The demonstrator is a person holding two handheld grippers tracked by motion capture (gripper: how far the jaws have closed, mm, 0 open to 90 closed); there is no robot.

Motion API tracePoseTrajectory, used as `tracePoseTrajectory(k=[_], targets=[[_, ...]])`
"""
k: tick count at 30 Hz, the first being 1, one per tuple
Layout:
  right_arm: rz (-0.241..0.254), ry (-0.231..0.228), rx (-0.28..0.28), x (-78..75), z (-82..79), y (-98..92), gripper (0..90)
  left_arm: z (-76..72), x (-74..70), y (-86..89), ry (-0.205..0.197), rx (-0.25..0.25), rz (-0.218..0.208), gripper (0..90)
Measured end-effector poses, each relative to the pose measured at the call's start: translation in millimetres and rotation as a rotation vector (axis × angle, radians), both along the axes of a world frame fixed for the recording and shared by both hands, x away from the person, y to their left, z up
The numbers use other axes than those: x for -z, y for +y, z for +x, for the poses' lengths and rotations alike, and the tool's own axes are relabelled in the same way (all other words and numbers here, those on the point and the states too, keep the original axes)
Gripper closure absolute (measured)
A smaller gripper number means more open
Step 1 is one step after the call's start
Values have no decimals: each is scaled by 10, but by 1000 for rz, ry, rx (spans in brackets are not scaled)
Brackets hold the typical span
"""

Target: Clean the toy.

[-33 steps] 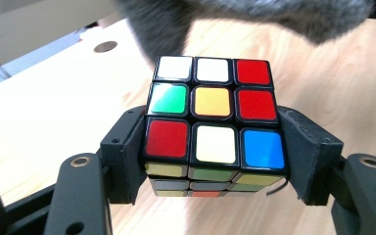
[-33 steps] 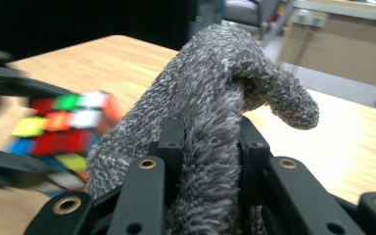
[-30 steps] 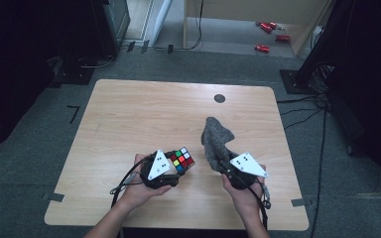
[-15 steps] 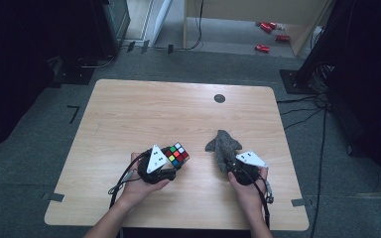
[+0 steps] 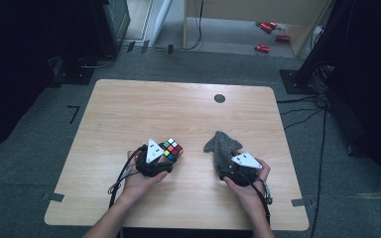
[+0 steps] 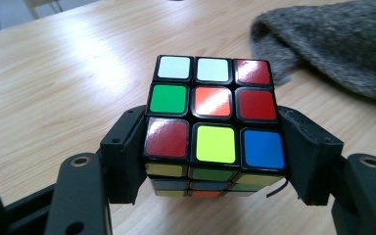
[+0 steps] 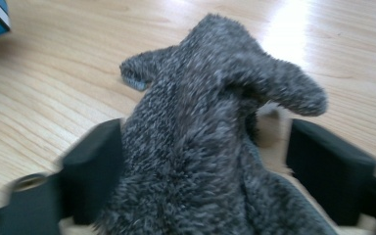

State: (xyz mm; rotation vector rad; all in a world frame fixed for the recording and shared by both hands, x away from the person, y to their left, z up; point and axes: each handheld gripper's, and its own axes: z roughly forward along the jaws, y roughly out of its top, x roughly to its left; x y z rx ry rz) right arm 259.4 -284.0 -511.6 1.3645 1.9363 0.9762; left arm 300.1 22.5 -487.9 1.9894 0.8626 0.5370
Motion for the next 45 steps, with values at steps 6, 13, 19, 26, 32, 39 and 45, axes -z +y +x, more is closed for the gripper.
tracePoseTrajectory(k=[6,13,19,26,32,39,45], targets=[[75,-36,3,-150,-68,-144,1,98,27,27,16,-50,-2,352],[60,-12,25,-134,-90,-315,0,191,86,2,28,-78,20,351],[63,-15,31,-133,-110,-372,0,218,118,-11,40,-87,19,352],[66,-24,26,-149,-129,-404,0,239,139,-7,60,-82,6,351],[65,-27,33,-160,-134,-432,0,220,121,11,35,-68,-14,300],[61,-29,40,-167,-137,-470,0,176,27,68,4,-78,-42,141],[45,-34,36,-206,-161,-519,0,93,-97,244,-12,-100,-87,107]])
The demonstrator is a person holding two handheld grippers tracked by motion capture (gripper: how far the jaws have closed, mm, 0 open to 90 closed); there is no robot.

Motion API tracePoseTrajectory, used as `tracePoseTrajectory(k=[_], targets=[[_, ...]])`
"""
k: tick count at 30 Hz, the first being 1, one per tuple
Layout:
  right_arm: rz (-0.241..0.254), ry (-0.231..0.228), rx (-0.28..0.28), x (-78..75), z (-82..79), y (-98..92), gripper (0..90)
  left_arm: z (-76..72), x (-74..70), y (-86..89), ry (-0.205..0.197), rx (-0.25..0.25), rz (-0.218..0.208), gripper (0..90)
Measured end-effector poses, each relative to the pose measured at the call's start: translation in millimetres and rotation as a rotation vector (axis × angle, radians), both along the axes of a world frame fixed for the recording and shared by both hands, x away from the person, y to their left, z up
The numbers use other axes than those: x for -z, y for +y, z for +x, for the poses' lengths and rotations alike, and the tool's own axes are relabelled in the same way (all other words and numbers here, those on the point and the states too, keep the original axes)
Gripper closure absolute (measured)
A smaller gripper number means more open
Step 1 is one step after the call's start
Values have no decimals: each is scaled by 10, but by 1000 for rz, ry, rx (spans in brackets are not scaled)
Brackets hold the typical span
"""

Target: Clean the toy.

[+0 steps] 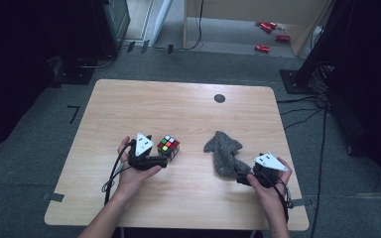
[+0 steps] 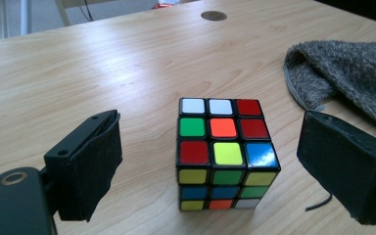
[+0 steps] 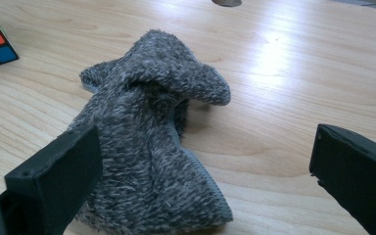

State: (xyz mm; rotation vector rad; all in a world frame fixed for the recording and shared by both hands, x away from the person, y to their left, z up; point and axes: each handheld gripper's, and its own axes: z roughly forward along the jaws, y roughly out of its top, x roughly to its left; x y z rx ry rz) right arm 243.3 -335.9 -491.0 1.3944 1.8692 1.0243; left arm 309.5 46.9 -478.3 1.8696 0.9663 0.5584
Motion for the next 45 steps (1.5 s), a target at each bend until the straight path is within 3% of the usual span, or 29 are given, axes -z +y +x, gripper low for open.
tracePoseTrajectory(k=[3,5,7,10,12,14,17,25,31,37,43,45], targets=[[18,-2,2,-36,-28,-41,0,-30,-26,71,2,-10,-2,107],[34,-2,0,-66,-44,-79,0,-70,-51,212,25,-29,-29,107],[36,-5,11,-104,-63,-123,0,-84,-49,260,36,-33,-28,107],[47,-13,27,-174,-106,-172,0,-156,-18,450,56,-63,15,107],[41,-12,33,-205,-124,-194,0,-193,-14,558,60,-79,30,107],[-6,-1,15,-210,-150,-227,0,-231,-15,669,64,-92,32,107],[2,5,31,-206,-205,-318,0,-293,0,831,76,-117,20,107],[-26,61,47,-33,-393,-528,0,-423,62,1128,97,-155,32,107],[-13,92,62,78,-499,-648,0,-498,128,1289,120,-181,47,107],[-17,121,93,217,-583,-754,0,-585,258,1521,164,-230,70,107],[-43,155,94,310,-565,-732,0,-581,335,1569,207,-238,99,108],[-56,171,88,337,-553,-718,0,-582,338,1558,201,-233,110,108]])
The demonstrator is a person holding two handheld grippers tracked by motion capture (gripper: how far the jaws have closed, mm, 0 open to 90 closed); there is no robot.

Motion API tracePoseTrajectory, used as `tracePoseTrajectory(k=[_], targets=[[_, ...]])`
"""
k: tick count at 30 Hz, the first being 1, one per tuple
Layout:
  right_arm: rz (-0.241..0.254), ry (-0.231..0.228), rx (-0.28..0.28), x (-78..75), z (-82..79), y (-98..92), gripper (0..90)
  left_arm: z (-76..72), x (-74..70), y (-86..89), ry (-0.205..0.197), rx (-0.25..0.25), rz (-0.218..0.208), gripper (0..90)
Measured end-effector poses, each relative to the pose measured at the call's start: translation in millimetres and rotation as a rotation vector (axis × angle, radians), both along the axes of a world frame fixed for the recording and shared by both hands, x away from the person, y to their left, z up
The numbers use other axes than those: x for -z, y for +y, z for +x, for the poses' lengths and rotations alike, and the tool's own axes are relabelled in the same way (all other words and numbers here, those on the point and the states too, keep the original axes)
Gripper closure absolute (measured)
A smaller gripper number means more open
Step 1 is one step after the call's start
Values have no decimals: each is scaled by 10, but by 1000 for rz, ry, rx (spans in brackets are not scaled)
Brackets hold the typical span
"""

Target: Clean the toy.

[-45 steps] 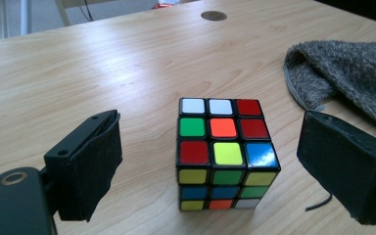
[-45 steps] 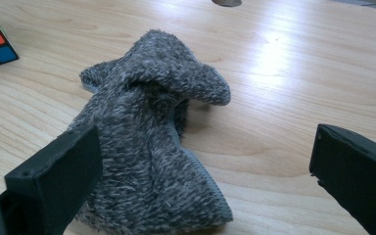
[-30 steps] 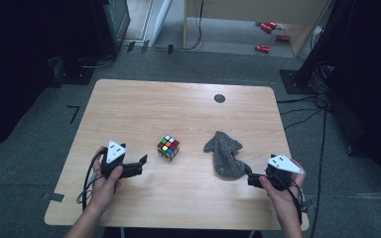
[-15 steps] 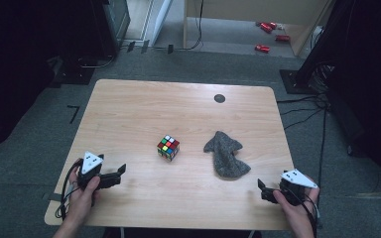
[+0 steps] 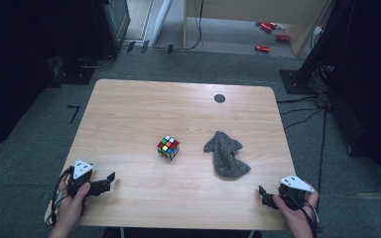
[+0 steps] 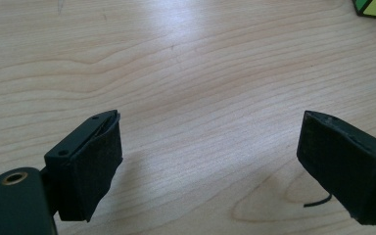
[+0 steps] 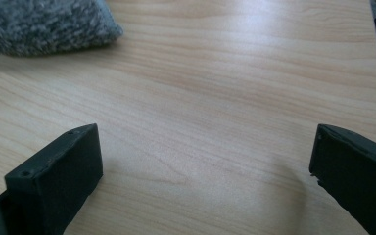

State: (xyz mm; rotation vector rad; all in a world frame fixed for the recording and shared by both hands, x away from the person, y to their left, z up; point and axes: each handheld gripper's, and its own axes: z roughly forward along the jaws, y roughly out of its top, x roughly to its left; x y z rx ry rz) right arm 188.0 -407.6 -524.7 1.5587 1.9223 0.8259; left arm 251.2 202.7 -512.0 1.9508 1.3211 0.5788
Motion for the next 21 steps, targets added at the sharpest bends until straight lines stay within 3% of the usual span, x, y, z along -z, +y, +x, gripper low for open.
tracePoseTrajectory(k=[4,7,10,21], targets=[[-20,7,-2,11,12,19,0,15,50,-43,42,20,48,108],[-7,18,6,13,14,16,0,14,52,-62,42,33,59,108],[42,51,-5,20,21,-11,0,27,59,-68,58,35,62,107],[42,50,-5,21,21,-10,0,47,59,-65,61,35,60,102]])
